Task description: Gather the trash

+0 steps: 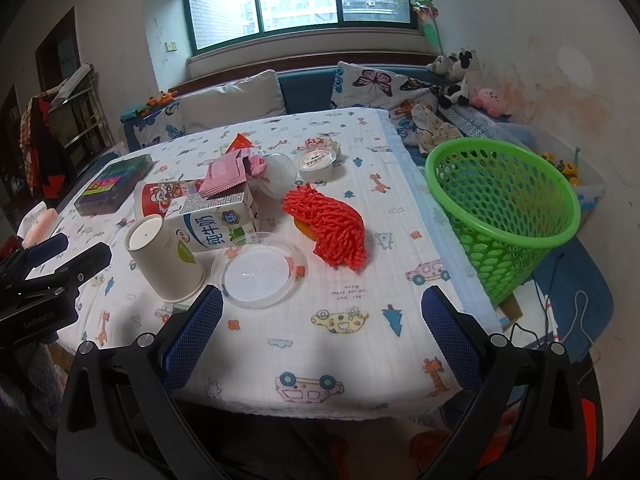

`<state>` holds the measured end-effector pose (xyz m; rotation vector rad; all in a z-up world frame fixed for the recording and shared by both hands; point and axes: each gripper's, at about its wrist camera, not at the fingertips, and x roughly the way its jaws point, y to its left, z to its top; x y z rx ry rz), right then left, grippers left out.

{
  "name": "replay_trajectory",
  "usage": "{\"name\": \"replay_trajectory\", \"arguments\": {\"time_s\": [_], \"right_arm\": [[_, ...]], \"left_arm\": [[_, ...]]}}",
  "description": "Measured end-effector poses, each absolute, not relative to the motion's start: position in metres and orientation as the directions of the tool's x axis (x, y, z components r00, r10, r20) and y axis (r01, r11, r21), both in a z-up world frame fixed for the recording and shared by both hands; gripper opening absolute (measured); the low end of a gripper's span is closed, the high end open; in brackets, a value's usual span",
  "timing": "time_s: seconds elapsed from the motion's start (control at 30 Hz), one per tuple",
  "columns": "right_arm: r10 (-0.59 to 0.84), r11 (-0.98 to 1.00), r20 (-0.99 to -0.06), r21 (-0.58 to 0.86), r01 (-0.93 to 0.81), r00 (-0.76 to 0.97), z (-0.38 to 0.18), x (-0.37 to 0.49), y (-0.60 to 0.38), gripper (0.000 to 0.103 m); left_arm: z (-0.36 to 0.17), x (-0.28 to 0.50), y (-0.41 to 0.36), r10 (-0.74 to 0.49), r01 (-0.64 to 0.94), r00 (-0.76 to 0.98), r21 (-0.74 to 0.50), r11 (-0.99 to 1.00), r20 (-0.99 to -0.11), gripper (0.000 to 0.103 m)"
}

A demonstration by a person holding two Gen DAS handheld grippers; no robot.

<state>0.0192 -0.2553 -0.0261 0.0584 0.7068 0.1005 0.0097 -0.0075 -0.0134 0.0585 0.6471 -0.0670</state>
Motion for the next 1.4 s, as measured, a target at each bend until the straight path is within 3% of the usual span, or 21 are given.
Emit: {"name": "replay_trajectory", "arguments": {"time_s": [1.4], "right_arm": [[0.124, 0.992, -0.687, 0.095, -0.081, 0.716, -0.040, 0.051, -0.256, 0.099]], "left_arm": [[-0.033, 0.047, 0.005, -0.047, 0.080, 0.736, 0.018, 0.997, -0.675, 0.096]]}}
